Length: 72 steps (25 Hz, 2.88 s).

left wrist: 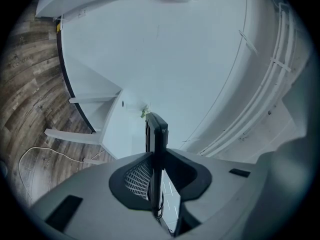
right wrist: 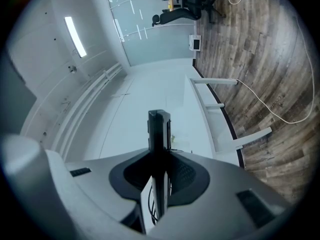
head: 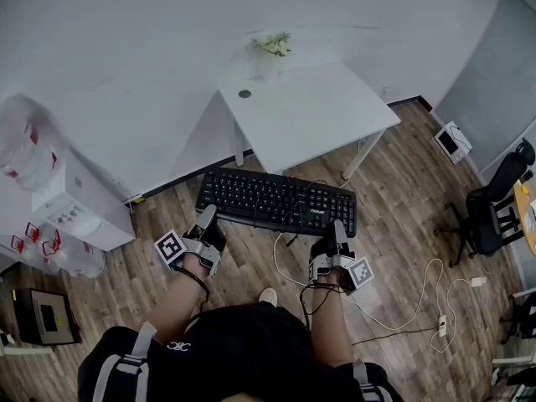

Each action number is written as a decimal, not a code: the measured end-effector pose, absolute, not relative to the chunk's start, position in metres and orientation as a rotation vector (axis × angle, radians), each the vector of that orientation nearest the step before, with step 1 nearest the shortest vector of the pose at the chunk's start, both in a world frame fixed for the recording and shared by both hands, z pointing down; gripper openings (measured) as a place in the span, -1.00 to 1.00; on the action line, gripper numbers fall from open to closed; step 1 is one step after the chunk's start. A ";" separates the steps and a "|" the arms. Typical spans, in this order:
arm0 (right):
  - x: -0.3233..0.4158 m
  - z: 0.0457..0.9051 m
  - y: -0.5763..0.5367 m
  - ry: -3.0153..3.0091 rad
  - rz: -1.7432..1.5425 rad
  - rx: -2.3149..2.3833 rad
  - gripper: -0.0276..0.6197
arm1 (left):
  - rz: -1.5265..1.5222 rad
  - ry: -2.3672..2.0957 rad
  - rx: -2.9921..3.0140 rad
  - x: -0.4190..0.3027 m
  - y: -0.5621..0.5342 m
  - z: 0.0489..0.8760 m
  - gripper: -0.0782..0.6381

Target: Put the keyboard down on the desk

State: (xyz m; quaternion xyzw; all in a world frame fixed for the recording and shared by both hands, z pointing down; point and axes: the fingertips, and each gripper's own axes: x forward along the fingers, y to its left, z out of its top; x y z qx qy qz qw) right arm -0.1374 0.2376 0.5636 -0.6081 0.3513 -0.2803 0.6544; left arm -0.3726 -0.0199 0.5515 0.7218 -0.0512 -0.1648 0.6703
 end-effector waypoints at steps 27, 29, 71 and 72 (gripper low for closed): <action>-0.010 0.565 0.239 0.868 -0.656 -1.353 -0.68 | -0.393 -0.127 1.636 -0.249 -0.011 0.556 -0.56; 0.005 0.565 0.233 0.873 -0.652 -1.362 -0.68 | -0.392 -0.121 1.634 -0.235 -0.017 0.560 -0.56; 0.318 0.594 -0.088 0.992 -0.952 -1.315 -0.67 | -0.524 -0.380 1.521 0.023 -0.263 0.604 -0.56; 0.317 0.596 -0.093 0.998 -0.966 -1.306 -0.67 | -0.529 -0.398 1.518 0.020 -0.264 0.605 -0.56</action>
